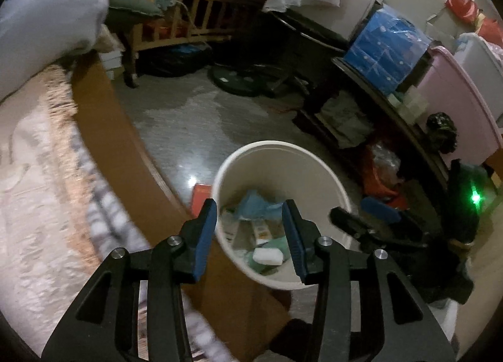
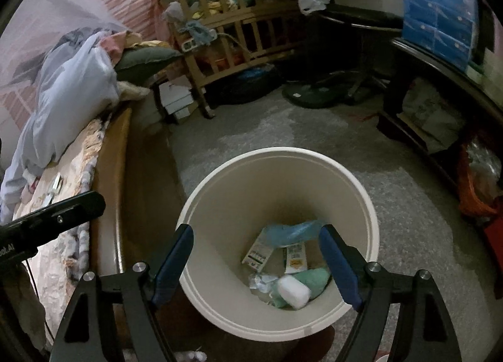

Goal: Collect trash
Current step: 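Open both tools to drop the bag and sponge into the bucket, then return both open tools to the trash on the bed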

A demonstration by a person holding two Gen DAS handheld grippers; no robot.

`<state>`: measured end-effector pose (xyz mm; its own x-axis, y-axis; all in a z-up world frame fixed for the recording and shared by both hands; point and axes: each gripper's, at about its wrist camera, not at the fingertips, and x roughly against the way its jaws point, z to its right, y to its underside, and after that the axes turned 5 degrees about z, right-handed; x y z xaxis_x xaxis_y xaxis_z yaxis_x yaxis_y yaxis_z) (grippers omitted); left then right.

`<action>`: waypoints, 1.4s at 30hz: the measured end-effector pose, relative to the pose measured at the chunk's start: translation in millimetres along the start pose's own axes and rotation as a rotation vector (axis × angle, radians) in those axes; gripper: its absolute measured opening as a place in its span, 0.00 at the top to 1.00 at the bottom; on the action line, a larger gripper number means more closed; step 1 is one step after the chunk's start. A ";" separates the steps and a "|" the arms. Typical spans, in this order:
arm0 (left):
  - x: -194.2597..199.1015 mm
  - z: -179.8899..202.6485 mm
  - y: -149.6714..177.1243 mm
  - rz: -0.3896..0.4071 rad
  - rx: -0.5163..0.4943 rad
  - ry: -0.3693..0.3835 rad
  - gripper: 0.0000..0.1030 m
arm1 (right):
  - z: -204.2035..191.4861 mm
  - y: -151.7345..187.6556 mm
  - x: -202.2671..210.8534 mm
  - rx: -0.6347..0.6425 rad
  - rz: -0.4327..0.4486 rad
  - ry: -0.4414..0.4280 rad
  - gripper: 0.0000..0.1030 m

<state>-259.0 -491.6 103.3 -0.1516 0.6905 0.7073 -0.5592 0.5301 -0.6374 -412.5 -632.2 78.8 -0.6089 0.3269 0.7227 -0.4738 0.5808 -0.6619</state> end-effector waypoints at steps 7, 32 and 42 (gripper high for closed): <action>19.6 -29.6 16.6 0.007 0.002 -0.100 0.60 | -22.9 1.9 7.5 0.054 0.036 -0.041 0.23; 165.8 -227.4 81.6 0.067 0.220 -0.431 0.60 | -226.8 40.2 -8.1 0.356 -0.041 -0.368 0.23; 221.6 -329.0 117.3 0.063 0.390 -0.545 0.60 | -315.9 45.6 -24.9 0.448 -0.090 -0.465 0.23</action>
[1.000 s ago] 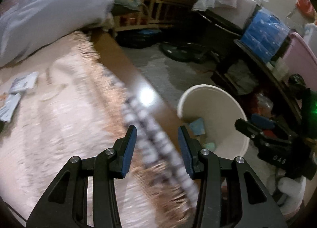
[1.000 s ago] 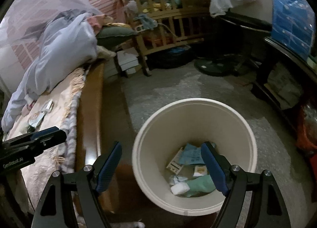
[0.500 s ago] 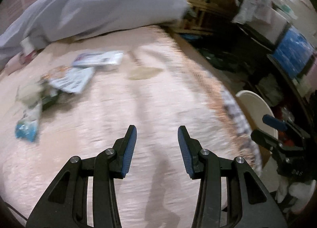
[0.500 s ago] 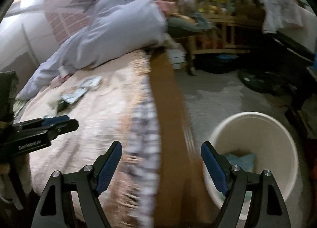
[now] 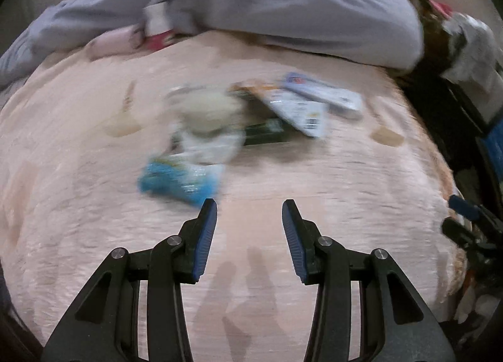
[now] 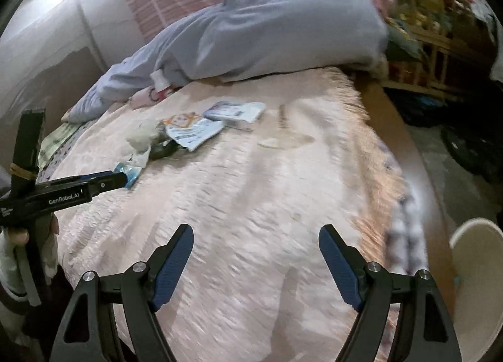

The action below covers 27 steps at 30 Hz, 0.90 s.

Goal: Collect trash
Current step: 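Return both open tools to the trash on the bed, then grasp the blue milk candy packet with the left tool while the right tool grasps the white medicine box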

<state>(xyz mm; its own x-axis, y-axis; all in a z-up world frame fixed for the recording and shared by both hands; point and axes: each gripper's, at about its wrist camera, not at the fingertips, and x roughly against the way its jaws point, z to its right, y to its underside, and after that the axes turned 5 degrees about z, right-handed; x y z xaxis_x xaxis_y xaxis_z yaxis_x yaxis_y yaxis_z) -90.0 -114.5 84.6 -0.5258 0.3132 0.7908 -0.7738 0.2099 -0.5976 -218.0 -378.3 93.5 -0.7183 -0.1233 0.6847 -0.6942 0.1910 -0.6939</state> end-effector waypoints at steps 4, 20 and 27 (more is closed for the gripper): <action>-8.1 -42.4 -0.2 -0.020 0.072 -0.016 0.60 | -13.3 -12.6 -16.2 0.018 -0.006 -0.031 0.23; -50.4 -65.8 -19.2 -0.036 0.155 0.028 0.55 | -36.6 -31.6 -75.1 0.012 -0.068 -0.101 0.23; -68.9 -69.1 -25.1 -0.039 0.186 0.039 0.51 | -42.7 -32.6 -84.4 0.018 -0.076 -0.113 0.23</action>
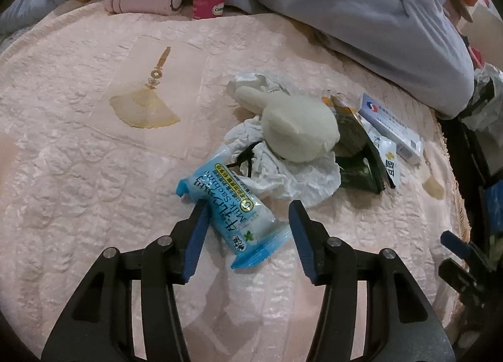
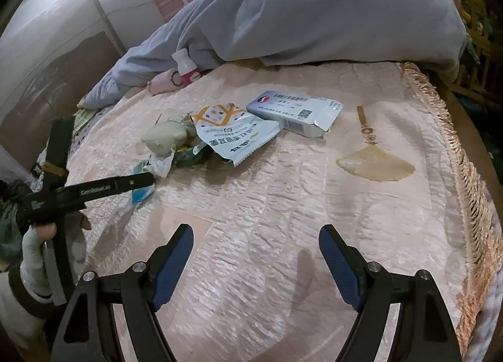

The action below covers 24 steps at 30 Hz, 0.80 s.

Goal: Collect trash
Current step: 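Grasp the blue milk candy packet with the left tool while the right tool grasps the white medicine box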

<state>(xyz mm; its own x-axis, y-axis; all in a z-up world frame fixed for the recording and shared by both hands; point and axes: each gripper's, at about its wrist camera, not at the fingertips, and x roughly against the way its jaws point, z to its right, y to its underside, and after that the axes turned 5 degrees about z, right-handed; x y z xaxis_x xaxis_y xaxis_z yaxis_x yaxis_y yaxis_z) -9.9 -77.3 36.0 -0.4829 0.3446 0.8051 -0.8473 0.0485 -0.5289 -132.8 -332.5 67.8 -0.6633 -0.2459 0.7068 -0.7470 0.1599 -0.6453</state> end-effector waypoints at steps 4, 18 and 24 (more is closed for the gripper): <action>2.0 -7.7 1.7 0.002 -0.008 0.022 0.54 | 0.7 -1.8 0.1 0.006 0.003 -0.001 0.23; 46.3 -19.5 25.1 -0.019 -0.071 0.057 0.68 | 22.2 -102.6 -65.3 0.235 -0.008 0.213 0.22; 53.5 -18.6 33.7 -0.038 -0.083 0.106 0.68 | 7.1 -115.4 -126.3 0.417 -0.143 0.210 0.23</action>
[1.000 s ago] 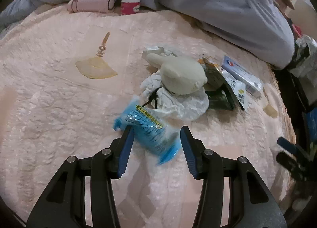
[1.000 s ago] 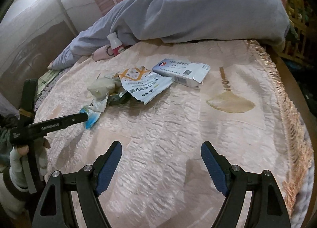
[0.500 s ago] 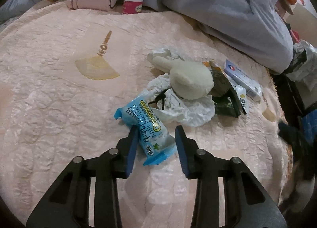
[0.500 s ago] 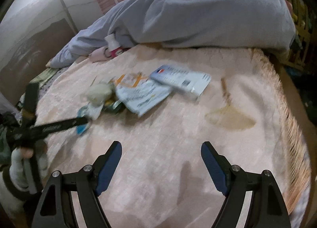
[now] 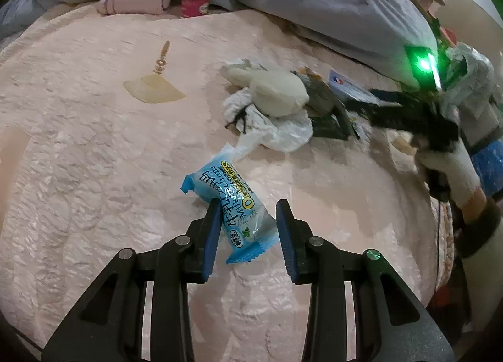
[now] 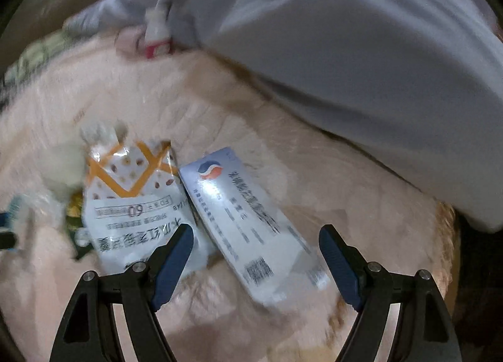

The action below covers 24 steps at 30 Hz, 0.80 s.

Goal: Collect trash
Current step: 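Grasp the blue milk candy packet with the left tool while the right tool grasps the white medicine box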

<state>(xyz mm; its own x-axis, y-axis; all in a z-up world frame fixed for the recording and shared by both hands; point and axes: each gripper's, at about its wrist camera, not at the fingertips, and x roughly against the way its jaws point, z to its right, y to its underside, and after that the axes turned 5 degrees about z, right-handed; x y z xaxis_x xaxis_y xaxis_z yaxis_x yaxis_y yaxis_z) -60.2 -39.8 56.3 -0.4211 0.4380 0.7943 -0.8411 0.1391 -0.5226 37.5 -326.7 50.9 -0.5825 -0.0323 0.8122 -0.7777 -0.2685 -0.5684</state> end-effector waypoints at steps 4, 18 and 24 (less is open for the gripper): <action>-0.7 0.3 6.7 -0.021 -0.003 0.014 0.68 | 6.4 -3.8 -4.5 -0.074 0.019 -0.036 0.40; -21.7 1.2 14.1 -0.002 0.027 -0.066 0.57 | 2.4 125.7 102.1 -0.284 -0.021 -0.136 0.53; -23.3 0.7 16.0 0.021 0.049 -0.055 0.68 | -26.1 128.3 98.9 -0.208 0.012 -0.051 0.45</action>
<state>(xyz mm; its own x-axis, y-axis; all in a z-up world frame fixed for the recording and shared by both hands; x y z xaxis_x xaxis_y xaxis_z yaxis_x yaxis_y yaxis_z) -64.0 -48.3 29.6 -0.4560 0.3905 0.7998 -0.8468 0.0862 -0.5249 -126.1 -339.2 54.9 -0.5831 -0.0843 0.8080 -0.8062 -0.0630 -0.5883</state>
